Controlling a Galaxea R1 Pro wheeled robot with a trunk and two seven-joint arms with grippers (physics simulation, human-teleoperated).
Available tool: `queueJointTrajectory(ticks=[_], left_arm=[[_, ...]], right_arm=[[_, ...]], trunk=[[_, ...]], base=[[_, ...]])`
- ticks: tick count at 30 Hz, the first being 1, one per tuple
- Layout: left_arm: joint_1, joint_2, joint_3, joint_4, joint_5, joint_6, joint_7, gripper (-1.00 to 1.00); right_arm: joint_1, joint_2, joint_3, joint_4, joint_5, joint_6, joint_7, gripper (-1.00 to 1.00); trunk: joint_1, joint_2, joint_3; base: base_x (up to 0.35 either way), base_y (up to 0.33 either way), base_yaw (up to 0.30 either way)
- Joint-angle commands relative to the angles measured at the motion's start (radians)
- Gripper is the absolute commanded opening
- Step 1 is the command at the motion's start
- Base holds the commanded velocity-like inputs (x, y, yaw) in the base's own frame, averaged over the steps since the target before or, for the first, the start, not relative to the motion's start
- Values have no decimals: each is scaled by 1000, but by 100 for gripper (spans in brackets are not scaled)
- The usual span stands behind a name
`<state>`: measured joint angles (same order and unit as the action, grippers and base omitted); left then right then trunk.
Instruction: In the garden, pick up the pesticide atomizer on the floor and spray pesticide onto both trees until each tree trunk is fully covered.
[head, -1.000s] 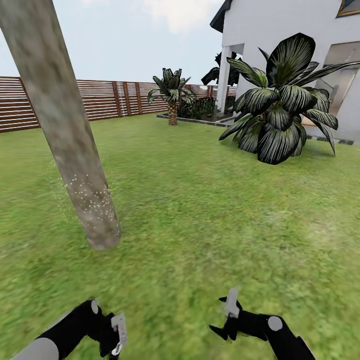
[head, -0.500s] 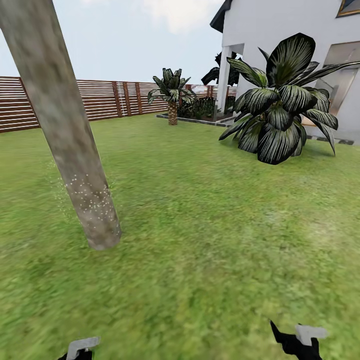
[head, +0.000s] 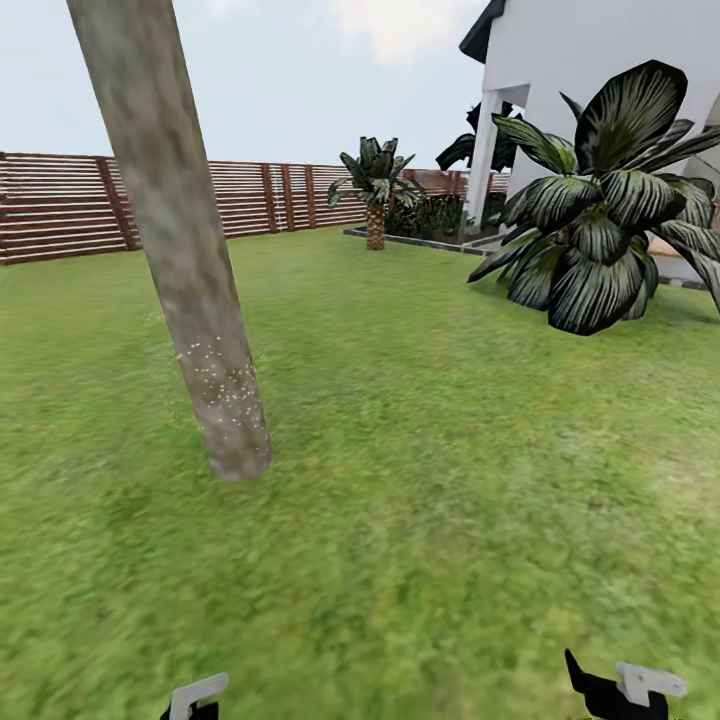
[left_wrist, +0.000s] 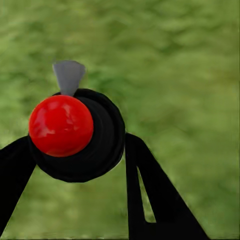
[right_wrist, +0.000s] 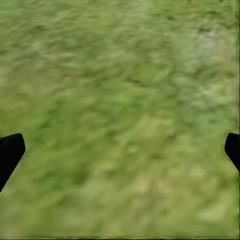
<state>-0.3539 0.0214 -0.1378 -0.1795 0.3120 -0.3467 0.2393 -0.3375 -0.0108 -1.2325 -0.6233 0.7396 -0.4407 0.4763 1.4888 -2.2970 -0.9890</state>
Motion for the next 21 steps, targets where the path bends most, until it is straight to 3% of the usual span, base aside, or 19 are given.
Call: queueJointTrajectory(ticks=[1,5,21], left_arm=[[0,-3,0,-1,0,0,14,-100],[0,-7,0,-3,1,0,43,-100],[0,0,0,-3,1,0,48,-100]], right_arm=[[0,2,0,0,0,0,-21,100],[0,5,1,8,3,0,-40,100],[0,5,1,31,4,-1,-42,100]], trunk=[[0,0,0],[0,0,0],[0,0,0]], base=[[-335,0,279],[-341,0,279],[-343,0,279]])
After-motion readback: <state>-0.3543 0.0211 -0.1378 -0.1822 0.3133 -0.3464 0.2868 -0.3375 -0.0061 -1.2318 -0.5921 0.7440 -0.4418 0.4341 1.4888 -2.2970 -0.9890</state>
